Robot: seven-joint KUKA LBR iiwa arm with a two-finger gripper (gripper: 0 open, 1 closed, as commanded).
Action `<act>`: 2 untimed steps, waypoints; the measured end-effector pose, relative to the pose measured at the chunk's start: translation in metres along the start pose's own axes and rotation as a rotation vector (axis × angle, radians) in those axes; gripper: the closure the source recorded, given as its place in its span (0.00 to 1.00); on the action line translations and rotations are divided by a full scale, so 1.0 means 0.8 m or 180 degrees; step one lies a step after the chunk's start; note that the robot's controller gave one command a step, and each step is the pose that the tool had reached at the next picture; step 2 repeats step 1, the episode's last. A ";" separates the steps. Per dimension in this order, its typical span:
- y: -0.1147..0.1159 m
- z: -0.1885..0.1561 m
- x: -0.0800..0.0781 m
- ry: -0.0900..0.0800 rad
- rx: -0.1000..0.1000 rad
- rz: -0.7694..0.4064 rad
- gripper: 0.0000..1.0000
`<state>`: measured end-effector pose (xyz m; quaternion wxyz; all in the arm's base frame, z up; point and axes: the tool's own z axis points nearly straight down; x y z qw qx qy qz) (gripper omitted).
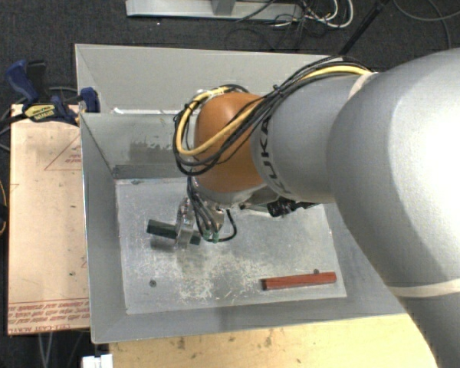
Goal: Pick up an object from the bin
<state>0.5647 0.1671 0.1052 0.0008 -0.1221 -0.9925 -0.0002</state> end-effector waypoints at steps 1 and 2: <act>0.000 -0.018 0.000 -0.0003 -0.0002 0.0000 1.00; 0.000 -0.018 0.000 -0.0003 -0.0002 0.0000 1.00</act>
Offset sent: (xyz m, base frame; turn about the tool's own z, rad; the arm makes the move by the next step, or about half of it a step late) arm 0.0000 0.0001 0.0249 0.0000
